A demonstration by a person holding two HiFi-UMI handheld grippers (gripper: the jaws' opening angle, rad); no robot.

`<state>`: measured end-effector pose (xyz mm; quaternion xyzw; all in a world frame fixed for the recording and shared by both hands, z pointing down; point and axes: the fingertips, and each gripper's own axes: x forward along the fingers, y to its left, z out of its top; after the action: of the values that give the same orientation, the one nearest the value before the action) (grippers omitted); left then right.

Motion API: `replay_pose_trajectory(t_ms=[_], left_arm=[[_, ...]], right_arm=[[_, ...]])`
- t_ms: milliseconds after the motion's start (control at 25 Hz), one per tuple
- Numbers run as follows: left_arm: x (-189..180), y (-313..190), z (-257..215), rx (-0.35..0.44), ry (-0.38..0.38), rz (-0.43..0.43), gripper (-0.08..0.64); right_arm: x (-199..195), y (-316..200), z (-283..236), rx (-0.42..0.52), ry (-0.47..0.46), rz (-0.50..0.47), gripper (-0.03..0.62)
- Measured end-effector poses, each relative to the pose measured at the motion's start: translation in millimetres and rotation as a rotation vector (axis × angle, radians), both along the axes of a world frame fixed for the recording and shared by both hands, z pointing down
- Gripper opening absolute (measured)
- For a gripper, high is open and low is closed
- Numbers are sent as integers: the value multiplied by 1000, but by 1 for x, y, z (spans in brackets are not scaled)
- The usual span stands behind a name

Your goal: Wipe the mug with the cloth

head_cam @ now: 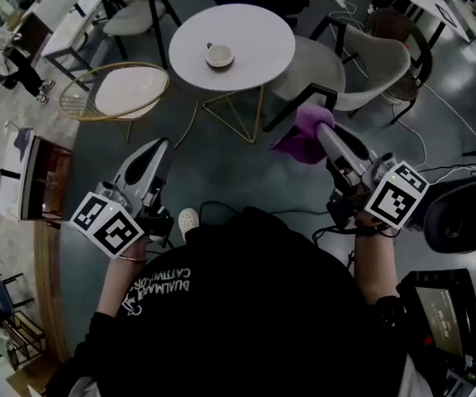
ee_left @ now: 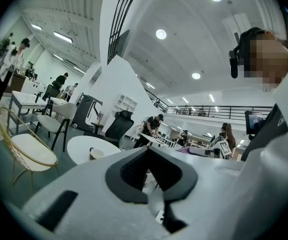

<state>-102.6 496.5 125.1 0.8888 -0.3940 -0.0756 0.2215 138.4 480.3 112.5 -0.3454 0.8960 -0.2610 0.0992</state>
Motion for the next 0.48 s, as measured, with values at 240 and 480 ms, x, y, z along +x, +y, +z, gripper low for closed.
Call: replay_pose_trajectory(t_ms=[240,480], left_arm=[[8,-6,-3,38,-19,4,-2],[3,-21,6,10,10,27,-2]], right_arm=[[5,-9,-1,5,-8,-17,32],[-4,-35,18,-39,-11,-58,32]])
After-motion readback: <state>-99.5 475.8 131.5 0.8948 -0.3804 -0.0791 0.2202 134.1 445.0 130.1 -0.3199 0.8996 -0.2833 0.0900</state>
